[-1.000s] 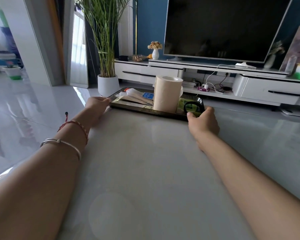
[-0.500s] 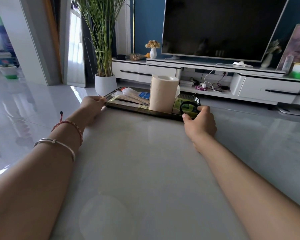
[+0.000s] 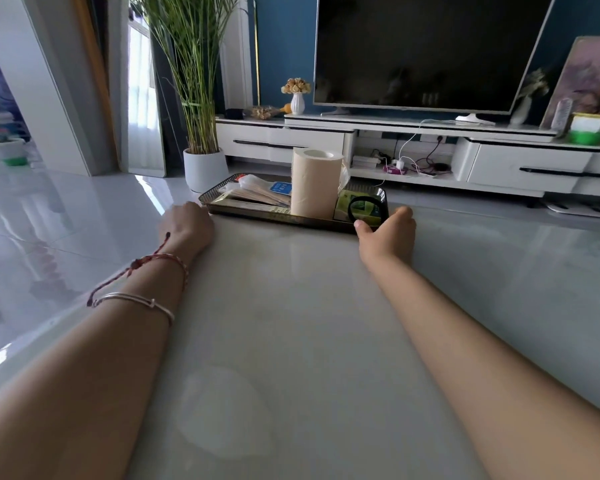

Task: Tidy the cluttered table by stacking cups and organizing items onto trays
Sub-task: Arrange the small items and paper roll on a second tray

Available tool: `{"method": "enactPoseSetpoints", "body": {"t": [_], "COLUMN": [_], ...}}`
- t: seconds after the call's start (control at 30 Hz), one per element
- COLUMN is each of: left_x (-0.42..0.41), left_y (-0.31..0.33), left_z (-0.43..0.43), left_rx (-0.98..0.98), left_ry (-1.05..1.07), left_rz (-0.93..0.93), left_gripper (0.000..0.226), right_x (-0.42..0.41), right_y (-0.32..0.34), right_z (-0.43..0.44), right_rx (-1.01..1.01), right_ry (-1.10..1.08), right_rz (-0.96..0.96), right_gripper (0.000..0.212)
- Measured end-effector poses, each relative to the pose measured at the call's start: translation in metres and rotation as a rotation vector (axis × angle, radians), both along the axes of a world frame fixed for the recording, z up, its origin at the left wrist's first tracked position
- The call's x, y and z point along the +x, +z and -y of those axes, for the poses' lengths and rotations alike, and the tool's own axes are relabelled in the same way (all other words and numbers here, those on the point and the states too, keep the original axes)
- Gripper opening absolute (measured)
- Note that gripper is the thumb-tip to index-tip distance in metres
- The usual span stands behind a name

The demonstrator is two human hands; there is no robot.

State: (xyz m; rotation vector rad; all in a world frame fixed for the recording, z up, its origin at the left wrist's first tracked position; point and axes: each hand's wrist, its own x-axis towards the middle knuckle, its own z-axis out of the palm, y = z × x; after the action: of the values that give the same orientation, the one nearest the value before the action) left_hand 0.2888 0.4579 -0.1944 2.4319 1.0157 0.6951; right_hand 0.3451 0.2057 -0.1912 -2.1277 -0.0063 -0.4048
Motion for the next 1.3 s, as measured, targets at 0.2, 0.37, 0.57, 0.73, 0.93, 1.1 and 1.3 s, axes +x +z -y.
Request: {"method": "enactPoseSetpoints", "body": {"t": [0.2, 0.37, 0.57, 0.73, 0.93, 1.1, 1.3], "left_x": [-0.072, -0.167, -0.231, -0.277, -0.301, -0.307, -0.312], "left_y": [-0.003, 0.009, 0.062, 0.091, 0.083, 0.066, 0.051], "left_z": [0.074, 0.179, 0.287, 0.385, 0.466, 0.494, 0.512], "left_rx": [0.154, 0.232, -0.144, -0.535, -0.48, -0.495, -0.438], "left_ry": [0.033, -0.163, -0.445, -0.685, -0.888, -0.823, -0.712], "left_rz": [-0.327, -0.472, -0.383, -0.368, -0.698, -0.66, -0.434], "left_gripper": [0.041, 0.043, 0.029, 0.024, 0.034, 0.029, 0.038], "right_x": [-0.05, -0.153, -0.233, -0.296, -0.332, -0.332, -0.316], "right_y": [0.009, 0.033, 0.102, 0.16, 0.18, 0.159, 0.097], "right_z": [0.04, 0.082, 0.14, 0.268, 0.404, 0.48, 0.571], "right_rx": [-0.032, -0.228, -0.316, -0.178, 0.12, 0.113, -0.243], "right_ry": [0.174, 0.289, 0.542, 0.647, 0.655, 0.153, -0.472], "right_rz": [-0.193, -0.339, -0.36, -0.435, -0.564, -0.159, -0.062], "right_gripper": [0.076, 0.071, 0.063, 0.036, 0.024, 0.014, 0.03]}}
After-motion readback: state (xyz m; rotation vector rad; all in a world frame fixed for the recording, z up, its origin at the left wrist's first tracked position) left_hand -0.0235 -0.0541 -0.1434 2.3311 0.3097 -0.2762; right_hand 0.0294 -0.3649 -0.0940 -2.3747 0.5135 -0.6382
